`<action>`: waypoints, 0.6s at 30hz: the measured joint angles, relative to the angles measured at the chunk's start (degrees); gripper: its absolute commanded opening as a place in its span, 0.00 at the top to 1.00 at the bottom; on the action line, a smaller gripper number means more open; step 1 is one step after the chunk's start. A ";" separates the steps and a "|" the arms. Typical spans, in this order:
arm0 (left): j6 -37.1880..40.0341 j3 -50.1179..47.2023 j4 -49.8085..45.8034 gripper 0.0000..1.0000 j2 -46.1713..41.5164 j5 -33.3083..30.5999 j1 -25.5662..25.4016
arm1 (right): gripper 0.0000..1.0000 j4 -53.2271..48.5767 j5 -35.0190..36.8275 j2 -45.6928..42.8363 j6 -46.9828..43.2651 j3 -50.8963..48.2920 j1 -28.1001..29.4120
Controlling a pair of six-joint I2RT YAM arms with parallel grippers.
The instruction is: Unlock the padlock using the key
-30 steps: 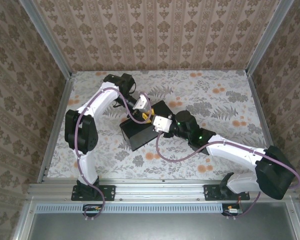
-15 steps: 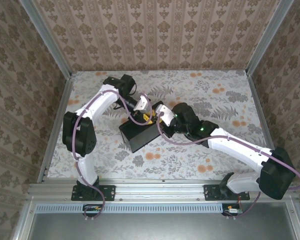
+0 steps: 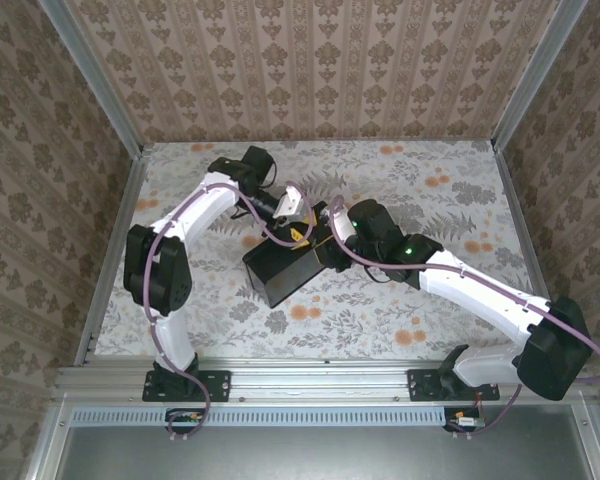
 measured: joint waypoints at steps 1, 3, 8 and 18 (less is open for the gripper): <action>-0.74 -0.04 0.76 0.44 -0.61 -0.02 0.39 | 0.68 -0.22 0.02 -0.26 0.15 0.00 -0.28; -1.99 -0.04 1.99 0.44 -2.08 0.02 1.55 | 0.67 -0.55 0.00 -1.25 0.35 0.00 -0.87; -6.99 -2.49 7.19 0.44 -7.21 0.74 4.52 | 0.57 -0.61 -0.57 -3.89 -0.15 0.17 -2.47; -44.65 -23.45 40.70 0.44 -19.69 -11.41 6.86 | 0.48 -1.92 -4.96 6.29 -3.13 11.26 -2.73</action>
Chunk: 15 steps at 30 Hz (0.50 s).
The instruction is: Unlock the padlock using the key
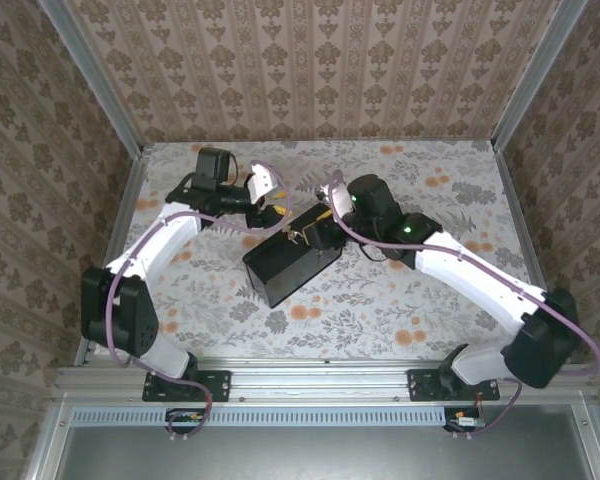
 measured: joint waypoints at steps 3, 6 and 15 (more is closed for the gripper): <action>-12.09 -4.04 5.68 0.46 -2.45 -8.41 -0.37 | 0.49 -1.38 -0.85 3.91 -0.39 1.62 0.02; -19.32 -7.39 7.67 0.47 -5.51 -14.88 -0.63 | 0.51 -3.76 -1.05 5.97 -0.81 1.75 0.00; -29.40 -9.31 5.73 0.50 -11.80 -26.71 0.15 | 0.87 -5.95 -1.97 6.19 -0.11 1.95 0.02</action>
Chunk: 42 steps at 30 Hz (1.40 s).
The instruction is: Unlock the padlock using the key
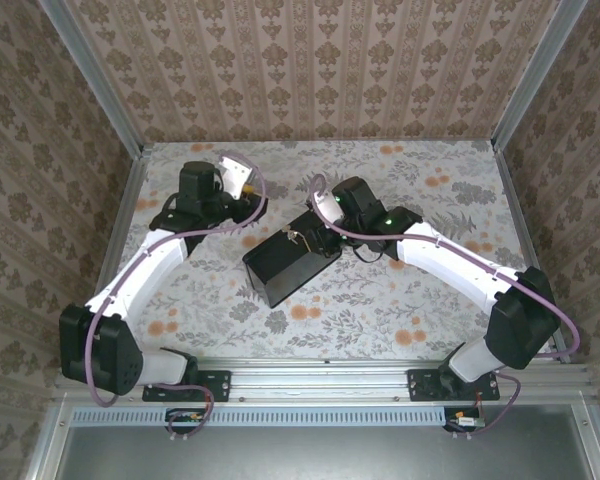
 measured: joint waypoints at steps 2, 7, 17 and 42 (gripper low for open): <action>-1.25 0.33 -2.49 0.49 -0.22 -2.16 -0.61 | 0.92 -1.31 0.09 0.24 1.33 0.94 0.09; -4.00 0.11 -8.50 0.49 -1.49 -5.33 -2.47 | 1.00 -4.70 1.95 0.39 7.72 2.75 0.50; -6.12 -0.22 -13.88 0.51 -3.19 -0.92 -8.76 | 1.00 -4.13 5.68 -0.07 26.38 2.75 0.48; -5.09 3.32 -13.35 0.70 6.19 9.64 -12.66 | 1.00 3.52 35.78 -0.59 49.92 -1.14 5.25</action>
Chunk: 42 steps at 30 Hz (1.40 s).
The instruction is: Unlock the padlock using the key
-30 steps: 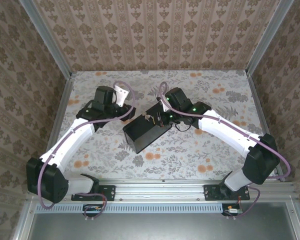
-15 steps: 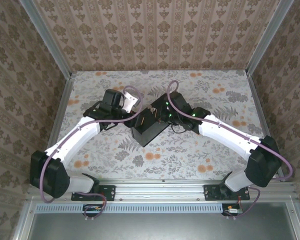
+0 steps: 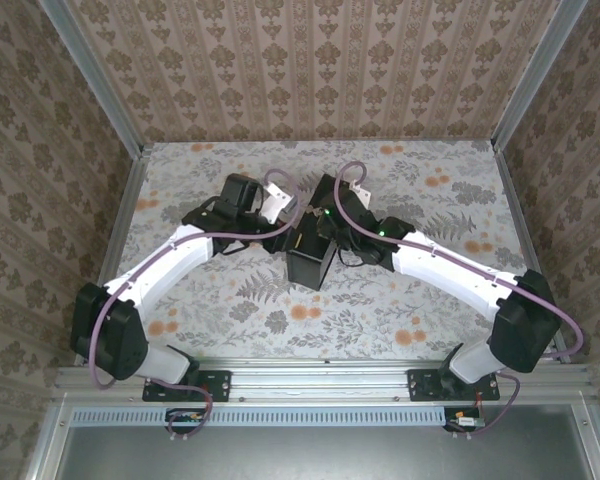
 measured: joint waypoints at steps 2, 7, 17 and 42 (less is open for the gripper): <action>-0.02 0.90 -0.11 0.71 0.74 -0.50 -1.03 | 1.00 0.37 1.53 1.01 0.61 0.63 -0.13; -0.68 1.57 0.04 0.74 1.44 -0.57 -1.90 | 1.00 2.73 3.76 3.65 2.75 1.81 -0.96; -2.03 1.60 0.15 0.67 1.51 -0.98 -1.44 | 0.97 7.50 0.85 1.95 2.73 -0.98 -8.22; -3.69 8.44 -0.39 0.57 3.91 -3.82 0.52 | 0.48 14.12 -23.91 0.61 -17.03 -29.29 -41.40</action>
